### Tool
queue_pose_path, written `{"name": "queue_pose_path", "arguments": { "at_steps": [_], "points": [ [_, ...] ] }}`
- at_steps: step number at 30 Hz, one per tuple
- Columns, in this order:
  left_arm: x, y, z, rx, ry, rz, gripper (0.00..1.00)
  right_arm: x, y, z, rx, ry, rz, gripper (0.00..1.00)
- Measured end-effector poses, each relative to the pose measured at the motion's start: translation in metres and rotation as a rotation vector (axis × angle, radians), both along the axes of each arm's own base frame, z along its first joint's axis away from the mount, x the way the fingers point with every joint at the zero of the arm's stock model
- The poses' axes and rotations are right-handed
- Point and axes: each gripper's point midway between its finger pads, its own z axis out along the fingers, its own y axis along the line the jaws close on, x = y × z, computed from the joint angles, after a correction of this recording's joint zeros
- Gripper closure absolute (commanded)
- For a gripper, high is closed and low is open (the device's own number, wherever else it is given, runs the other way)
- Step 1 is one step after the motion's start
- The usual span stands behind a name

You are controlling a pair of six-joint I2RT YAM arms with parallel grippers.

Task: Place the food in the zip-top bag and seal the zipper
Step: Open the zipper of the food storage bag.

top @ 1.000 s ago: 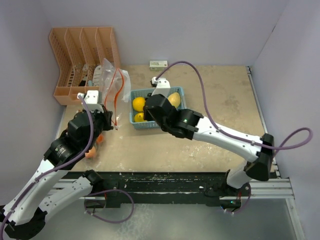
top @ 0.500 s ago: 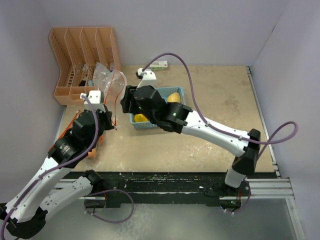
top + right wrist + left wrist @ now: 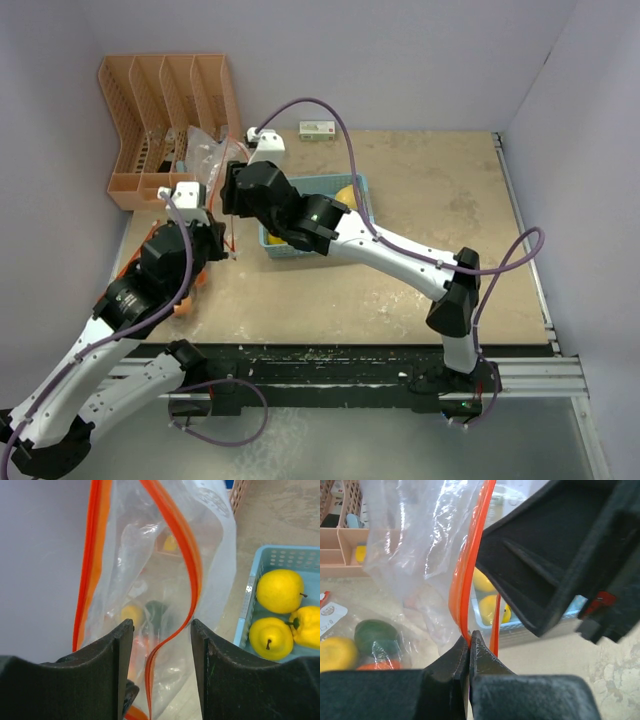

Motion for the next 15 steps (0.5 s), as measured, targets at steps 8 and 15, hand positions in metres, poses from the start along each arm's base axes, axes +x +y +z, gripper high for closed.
{"name": "queue_pose_path", "arguments": {
  "at_steps": [8,15],
  "points": [
    [-0.004,0.001,0.005,-0.017,-0.014,-0.012,1.00,0.008,-0.006,-0.031,-0.073,0.027,-0.061,0.88],
    [-0.006,0.016,0.010,0.005,-0.042,0.042,1.00,-0.007,-0.044,-0.070,-0.170,0.074,-0.078,1.00]
  ]
}}
